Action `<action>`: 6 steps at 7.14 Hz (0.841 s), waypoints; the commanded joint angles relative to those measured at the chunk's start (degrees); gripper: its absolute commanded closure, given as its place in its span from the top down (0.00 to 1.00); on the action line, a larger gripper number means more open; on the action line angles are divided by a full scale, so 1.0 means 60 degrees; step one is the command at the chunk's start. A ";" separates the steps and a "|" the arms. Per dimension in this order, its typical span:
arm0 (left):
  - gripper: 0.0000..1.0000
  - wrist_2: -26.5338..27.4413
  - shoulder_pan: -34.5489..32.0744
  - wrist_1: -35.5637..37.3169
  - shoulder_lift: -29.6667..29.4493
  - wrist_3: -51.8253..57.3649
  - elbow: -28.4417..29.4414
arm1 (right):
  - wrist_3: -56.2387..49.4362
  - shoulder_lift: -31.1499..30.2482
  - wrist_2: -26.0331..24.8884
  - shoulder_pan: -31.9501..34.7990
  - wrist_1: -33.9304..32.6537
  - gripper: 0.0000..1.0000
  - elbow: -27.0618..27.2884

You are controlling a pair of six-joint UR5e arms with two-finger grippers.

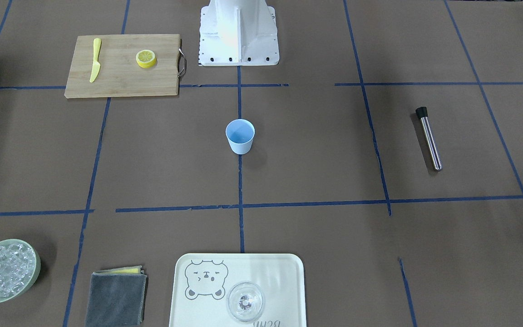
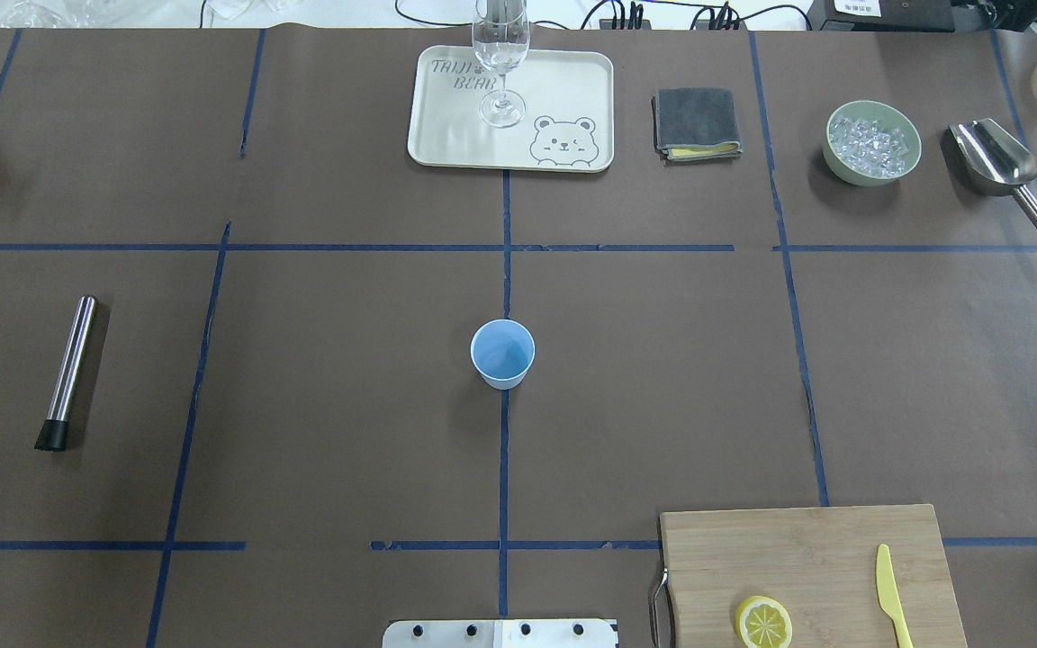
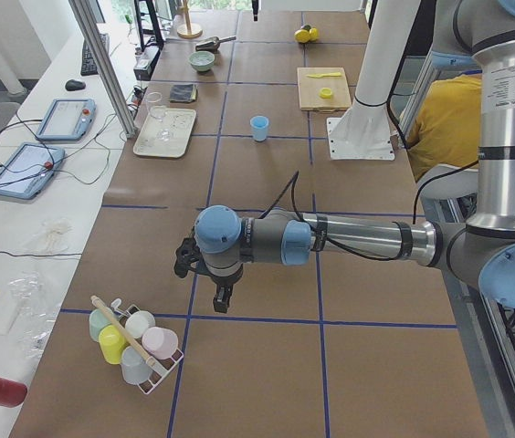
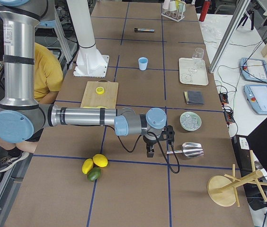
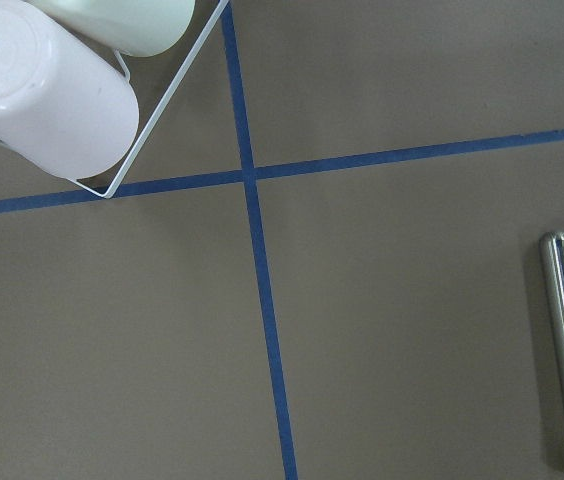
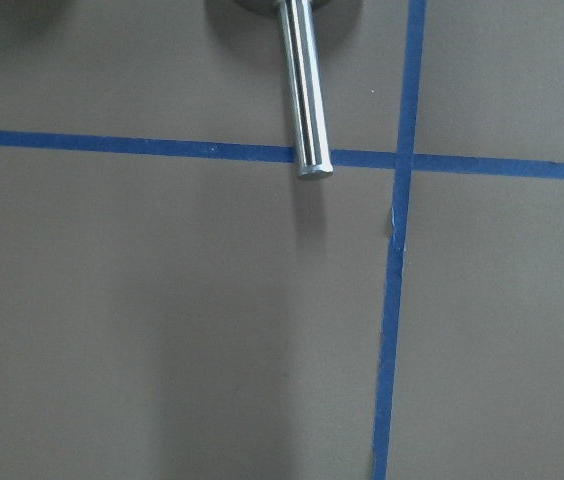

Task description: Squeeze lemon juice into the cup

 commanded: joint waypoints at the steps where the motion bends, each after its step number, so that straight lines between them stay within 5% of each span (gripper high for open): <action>1: 1.00 0.0087 0.0014 -0.0022 0.0053 0.0015 -0.0251 | 0.0029 -0.0007 -0.0004 -0.0010 0.0001 1.00 -0.0003; 6: 1.00 0.0073 0.0029 -0.0125 -0.0048 -0.0130 -0.0387 | 0.0029 -0.0066 -0.0004 -0.0010 0.0306 1.00 -0.0003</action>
